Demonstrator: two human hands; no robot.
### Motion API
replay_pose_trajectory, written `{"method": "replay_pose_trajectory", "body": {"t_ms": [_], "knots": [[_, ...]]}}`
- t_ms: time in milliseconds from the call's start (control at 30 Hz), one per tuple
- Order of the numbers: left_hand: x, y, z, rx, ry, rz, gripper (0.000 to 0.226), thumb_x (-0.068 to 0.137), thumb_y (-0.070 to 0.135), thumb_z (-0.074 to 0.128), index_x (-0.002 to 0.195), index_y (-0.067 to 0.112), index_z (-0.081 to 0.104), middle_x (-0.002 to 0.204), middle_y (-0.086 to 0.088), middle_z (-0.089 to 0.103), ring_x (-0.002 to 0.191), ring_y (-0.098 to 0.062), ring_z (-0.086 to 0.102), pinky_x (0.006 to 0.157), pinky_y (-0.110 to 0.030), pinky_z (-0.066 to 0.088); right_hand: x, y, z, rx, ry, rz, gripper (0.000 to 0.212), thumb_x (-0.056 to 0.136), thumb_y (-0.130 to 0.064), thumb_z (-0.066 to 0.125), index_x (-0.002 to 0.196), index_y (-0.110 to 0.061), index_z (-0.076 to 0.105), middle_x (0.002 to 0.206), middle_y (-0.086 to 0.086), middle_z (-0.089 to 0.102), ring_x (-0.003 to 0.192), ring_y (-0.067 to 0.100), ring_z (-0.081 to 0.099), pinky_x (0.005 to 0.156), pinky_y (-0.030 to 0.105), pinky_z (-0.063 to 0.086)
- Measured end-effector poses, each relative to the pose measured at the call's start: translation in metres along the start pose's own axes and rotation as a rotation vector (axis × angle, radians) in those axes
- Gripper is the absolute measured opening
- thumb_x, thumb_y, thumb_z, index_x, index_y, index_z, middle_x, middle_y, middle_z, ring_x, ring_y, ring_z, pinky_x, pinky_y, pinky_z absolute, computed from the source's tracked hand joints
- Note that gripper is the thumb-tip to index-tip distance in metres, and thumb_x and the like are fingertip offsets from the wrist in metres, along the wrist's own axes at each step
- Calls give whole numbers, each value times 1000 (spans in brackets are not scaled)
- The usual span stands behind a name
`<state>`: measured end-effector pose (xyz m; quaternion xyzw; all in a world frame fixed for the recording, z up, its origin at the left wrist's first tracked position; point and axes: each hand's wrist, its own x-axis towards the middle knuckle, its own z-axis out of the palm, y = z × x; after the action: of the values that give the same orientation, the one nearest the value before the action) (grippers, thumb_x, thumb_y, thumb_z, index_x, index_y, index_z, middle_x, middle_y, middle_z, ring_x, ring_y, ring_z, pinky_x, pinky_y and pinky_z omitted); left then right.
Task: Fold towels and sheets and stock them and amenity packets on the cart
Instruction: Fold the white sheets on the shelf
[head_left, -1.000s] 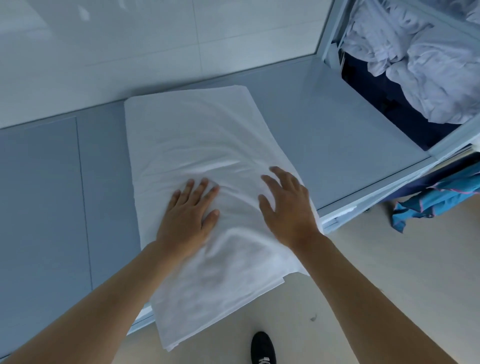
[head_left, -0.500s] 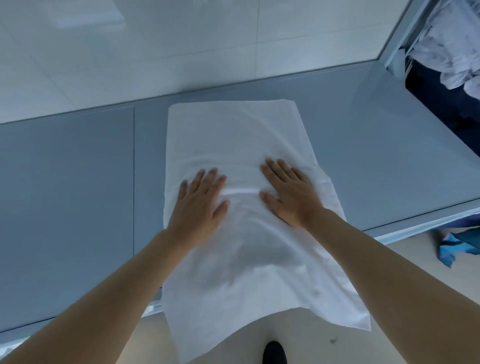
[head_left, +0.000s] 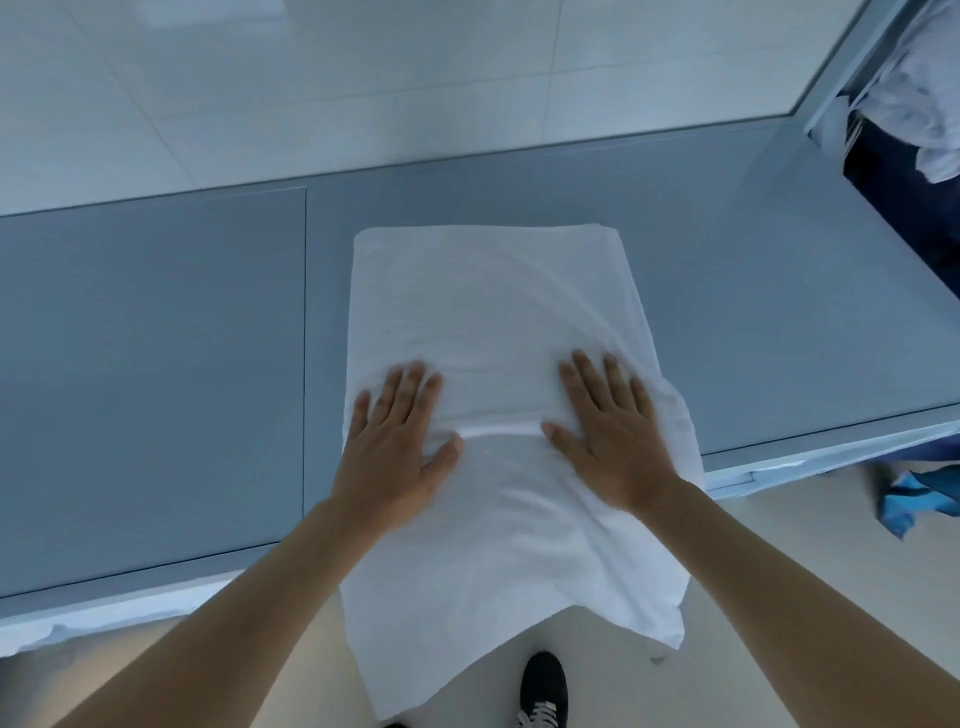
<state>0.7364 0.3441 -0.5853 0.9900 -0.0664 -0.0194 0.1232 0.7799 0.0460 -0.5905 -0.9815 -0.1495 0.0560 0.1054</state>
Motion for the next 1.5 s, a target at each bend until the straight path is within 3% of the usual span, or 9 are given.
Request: {"method": "replay_pose_trajectory", "body": {"t_ms": [233, 500, 733, 833, 1000, 1100, 1200, 1333, 1500], "knots": [[-71, 11, 4, 31, 16, -11, 79, 102, 65, 26, 166, 23, 7, 174, 2, -3, 160, -21, -4, 126, -56, 17, -49, -9, 3, 8, -3, -234, 67, 105, -67, 24, 164, -42, 6, 172, -18, -2, 160, 18, -3, 123, 64, 14], [-106, 11, 4, 183, -53, 15, 118, 72, 44, 88, 164, 16, 21, 172, -11, 13, 157, -34, 17, 117, -60, 32, -58, 2, 3, -153, -31, -367, 118, 74, -49, 81, 165, -36, 8, 173, -11, 3, 159, 23, 12, 120, 60, 26], [-89, 4, 0, 215, -31, 60, 127, 63, 55, 92, 164, 17, 23, 172, -10, 11, 158, -35, 13, 119, -66, 25, -38, 3, 5, -143, -60, -410, 135, 64, -62, 85, 166, -24, 4, 174, -4, -2, 160, 24, 1, 125, 56, 21], [-99, 11, 2, 200, 11, 61, 121, 60, 39, 97, 160, 17, 34, 170, -10, 22, 155, -35, 23, 116, -65, 31, -51, 0, 9, -149, -13, -413, 127, 67, -51, 88, 166, -21, 14, 174, -1, 7, 160, 27, 9, 123, 55, 26], [-110, 13, -8, 164, 35, 76, 107, 43, 10, 101, 143, 20, 62, 153, -4, 53, 139, -31, 52, 102, -56, 51, -73, -14, 4, -124, 153, -408, 96, 57, 5, 84, 147, -14, 57, 158, 3, 47, 141, 30, 50, 104, 50, 52], [-108, 10, -32, 146, 29, 97, 88, 29, 12, 103, 112, 23, 78, 119, 3, 76, 104, -24, 75, 74, -37, 61, -78, -18, -15, -108, 188, -416, 83, 36, 10, 86, 116, -12, 78, 127, 3, 73, 108, 27, 74, 77, 37, 63], [-88, 8, -78, 94, 58, 51, 73, 30, 16, 102, 97, 28, 78, 83, 10, 75, 61, -23, 71, 50, -28, 52, -64, -34, -57, -87, 187, -345, 69, 29, 6, 86, 95, -15, 76, 88, -1, 76, 68, 27, 72, 51, 30, 56], [-25, 1, -163, 139, 259, 4, 60, 48, 15, 97, 103, 28, 78, 85, 3, 76, 62, -30, 71, 55, -35, 54, 3, -63, -139, -100, 375, -281, 58, 44, 0, 85, 100, -14, 76, 86, 3, 74, 68, 30, 70, 54, 33, 55], [41, -6, -260, 216, 718, 76, 41, 71, 9, 67, 109, 25, 75, 95, -2, 77, 81, -34, 72, 71, -39, 51, 76, -92, -234, -186, 777, -319, 44, 60, -2, 65, 102, -16, 73, 91, 4, 74, 76, 33, 68, 60, 35, 49]]}}
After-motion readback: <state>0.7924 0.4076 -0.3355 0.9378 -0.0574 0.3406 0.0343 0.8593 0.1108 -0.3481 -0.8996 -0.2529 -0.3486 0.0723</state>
